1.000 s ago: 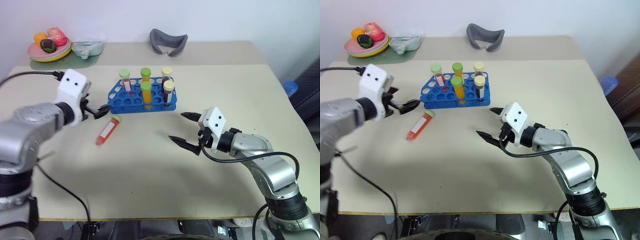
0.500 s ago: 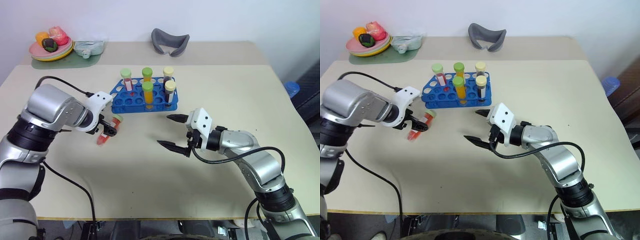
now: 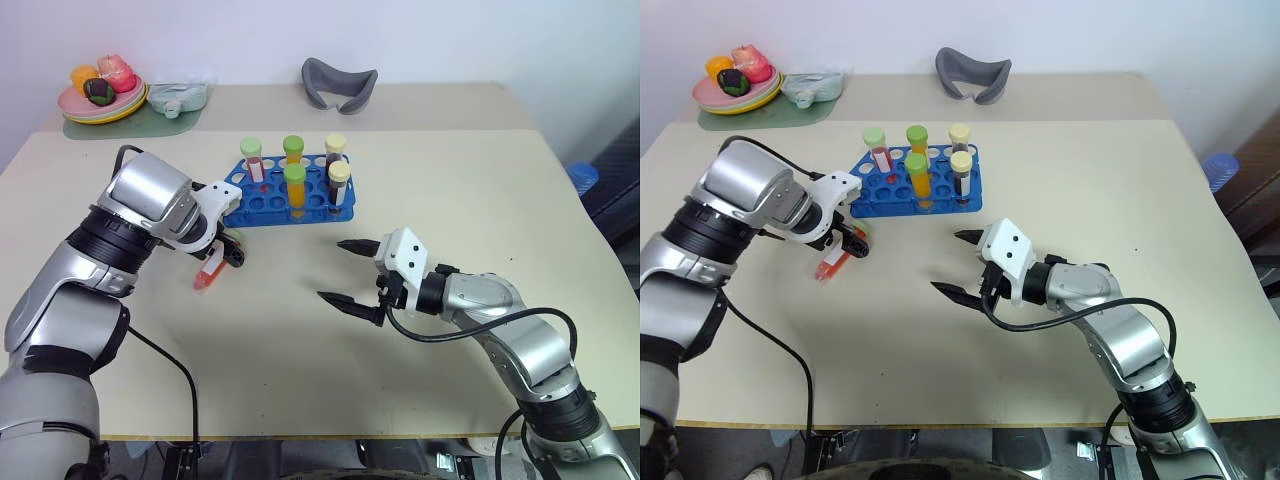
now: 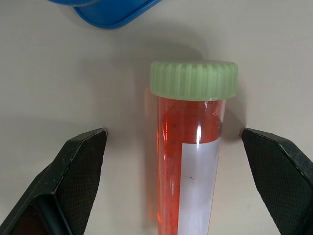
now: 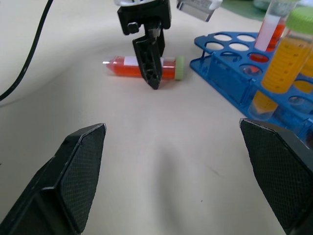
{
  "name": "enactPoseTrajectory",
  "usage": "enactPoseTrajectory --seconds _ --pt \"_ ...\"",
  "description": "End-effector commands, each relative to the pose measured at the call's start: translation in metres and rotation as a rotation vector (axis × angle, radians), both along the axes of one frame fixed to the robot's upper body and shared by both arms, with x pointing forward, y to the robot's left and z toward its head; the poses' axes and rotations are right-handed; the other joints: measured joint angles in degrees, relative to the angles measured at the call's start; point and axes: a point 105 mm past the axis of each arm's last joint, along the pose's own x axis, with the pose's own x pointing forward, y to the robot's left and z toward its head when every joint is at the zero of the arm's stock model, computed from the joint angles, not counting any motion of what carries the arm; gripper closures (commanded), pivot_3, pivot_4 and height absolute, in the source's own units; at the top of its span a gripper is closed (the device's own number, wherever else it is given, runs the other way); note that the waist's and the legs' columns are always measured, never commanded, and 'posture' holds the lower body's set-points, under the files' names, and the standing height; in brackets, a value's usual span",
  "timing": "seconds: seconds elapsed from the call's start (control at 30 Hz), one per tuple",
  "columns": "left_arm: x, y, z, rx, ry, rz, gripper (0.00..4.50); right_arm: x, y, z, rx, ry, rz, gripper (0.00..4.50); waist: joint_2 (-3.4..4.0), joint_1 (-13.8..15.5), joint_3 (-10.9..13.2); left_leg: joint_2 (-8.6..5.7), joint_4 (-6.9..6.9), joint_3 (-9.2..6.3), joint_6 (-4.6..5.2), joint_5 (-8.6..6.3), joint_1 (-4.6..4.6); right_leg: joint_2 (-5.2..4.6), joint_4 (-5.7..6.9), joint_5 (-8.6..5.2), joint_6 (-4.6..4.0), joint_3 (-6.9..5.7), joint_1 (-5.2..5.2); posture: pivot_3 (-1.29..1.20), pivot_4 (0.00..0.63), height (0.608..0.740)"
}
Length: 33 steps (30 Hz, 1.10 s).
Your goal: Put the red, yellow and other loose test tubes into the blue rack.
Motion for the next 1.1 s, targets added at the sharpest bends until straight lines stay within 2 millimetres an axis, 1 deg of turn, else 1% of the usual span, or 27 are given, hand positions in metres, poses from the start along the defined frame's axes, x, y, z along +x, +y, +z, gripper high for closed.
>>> enactPoseTrajectory --seconds 0.03,0.13,0.17,0.2,0.33,0.4,0.5,0.57,0.6,0.73,0.8,0.87,0.97,1.0,1.03,1.07,1.1 --pt "0.003 0.001 0.004 -0.003 -0.006 0.023 0.87 -0.006 0.002 0.013 0.018 -0.053 0.023 0.00 0.00 -0.01 0.00 0.00 0.00 0.00 0.00 0.00 0.00 0.00 0.00 0.00 0.00 0.00 0.00 0.00 0.150 0.740" --pt "0.004 0.001 0.007 -0.011 -0.009 0.029 2.34 -0.005 0.003 0.013 0.020 -0.054 0.026 0.00 0.00 -0.03 0.00 0.00 0.01 0.00 0.00 0.00 -0.01 0.00 0.00 0.00 0.00 0.00 0.00 0.00 0.150 0.740" --pt "0.004 0.001 0.007 -0.016 -0.007 0.029 2.91 -0.005 0.004 0.013 0.021 -0.055 0.030 0.00 0.00 -0.05 0.00 0.00 0.00 0.00 0.00 0.00 -0.01 0.00 0.00 0.00 0.00 0.00 0.00 0.00 0.150 0.740" --pt "0.003 0.001 0.008 -0.013 -0.009 0.024 3.34 -0.005 0.004 0.013 0.021 -0.054 0.033 0.00 0.00 -0.06 0.00 0.00 0.00 0.00 0.00 0.00 0.00 0.00 0.00 0.00 0.00 0.00 -0.01 0.00 0.150 0.740" --pt "0.001 0.006 0.012 -0.031 -0.017 0.026 3.34 -0.004 0.004 0.013 0.017 -0.056 0.041 0.00 -0.02 -0.08 0.01 0.00 0.00 0.00 0.00 0.00 -0.03 0.00 -0.01 0.00 0.00 0.00 -0.02 0.00 0.150 0.740" --pt "0.001 0.011 0.015 -0.038 -0.031 0.047 3.34 -0.004 0.004 0.013 0.016 -0.057 0.042 0.00 -0.02 -0.06 0.01 0.00 0.00 0.00 0.00 0.00 -0.03 0.00 0.00 0.00 0.00 0.00 -0.03 0.00 0.150 0.740" --pt "0.002 0.022 0.026 -0.067 -0.072 0.090 3.34 -0.005 0.003 0.014 0.013 -0.060 0.039 0.00 -0.04 -0.12 0.02 0.01 0.00 0.00 0.00 0.00 -0.03 0.00 0.00 0.00 0.00 0.00 -0.04 0.00 0.150 0.740" --pt "0.005 0.031 0.038 -0.085 -0.127 0.130 3.34 -0.005 0.002 0.014 0.012 -0.060 0.036 0.00 -0.04 -0.08 0.02 0.01 0.00 -0.01 0.00 0.00 -0.05 0.01 0.01 0.00 0.00 0.00 -0.08 0.00 0.150 0.740" --pt "0.006 0.034 0.045 -0.106 -0.149 0.149 3.34 -0.005 0.001 0.014 0.011 -0.059 0.034 0.00 -0.05 -0.08 0.03 0.01 0.00 -0.01 0.00 0.00 -0.05 0.00 0.01 0.00 0.00 0.00 -0.07 0.00 0.150 0.740" --pt "0.012 0.049 0.091 -0.177 -0.398 0.226 3.34 -0.006 0.000 0.013 0.011 -0.054 0.030 0.00 -0.07 -0.02 0.04 0.01 0.00 -0.01 -0.01 0.00 -0.09 -0.01 0.00 0.00 0.00 -0.01 -0.10 0.00 0.150 0.740" --pt "0.020 0.051 0.120 -0.205 -0.642 0.200 3.34 -0.006 -0.001 0.012 0.012 -0.051 0.029 0.00 -0.03 -0.06 0.02 0.01 0.01 -0.02 -0.01 0.01 -0.10 -0.01 -0.01 0.00 0.00 -0.02 -0.10 0.00 0.150 0.740" --pt "0.019 0.047 0.140 -0.197 -0.850 0.140 3.34 -0.005 -0.001 0.012 0.013 -0.049 0.027 0.00 -0.04 -0.04 0.02 0.02 -0.01 0.02 -0.14 0.08 -0.07 -0.04 0.00 0.00 0.01 0.00 -0.10 0.00 0.150 0.740" --pt "0.016 0.038 0.146 -0.208 -1.003 0.095 3.34 -0.004 0.000 0.013 0.017 -0.050 0.023 0.00 -0.05 0.11 0.01 0.02 0.01 0.04 -0.33 0.18 -0.07 -0.05 0.01 0.00 0.01 0.01 -0.10 0.00 0.150 0.740" --pt "0.013 0.026 0.149 -0.199 -1.096 0.032 3.34 -0.002 0.000 0.013 0.021 -0.050 0.019 0.00 -0.05 0.14 0.01 0.02 0.02 0.04 -0.33 0.18 -0.08 -0.06 0.00 0.01 0.01 0.01 -0.09 0.00 0.150 0.740" --pt "0.012 0.006 0.145 -0.238 -1.215 -0.003 3.34 0.000 0.001 0.015 0.028 -0.055 0.011 0.00 0.01 0.18 -0.04 0.02 0.02 0.04 -0.33 0.18 -0.09 -0.07 -0.01 0.01 0.01 0.01 -0.08 0.00 0.150 0.740" --pt "0.008 -0.009 0.143 -0.268 -1.335 -0.015 3.34 0.001 0.002 0.016 0.035 -0.058 0.004 0.00 -0.04 0.35 -0.03 0.00 0.01 0.09 -0.33 0.18 -0.05 -0.12 -0.07 0.01 0.01 0.04 -0.02 0.00 0.150 0.740" --pt "0.005 -0.018 0.139 -0.296 -1.426 -0.006 3.34 0.002 0.003 0.016 0.040 -0.060 0.000 0.00 -0.03 0.49 -0.05 0.01 0.04 0.09 -0.34 0.18 -0.08 -0.12 -0.04 0.01 0.01 0.02 -0.02 0.00 0.150 0.740"
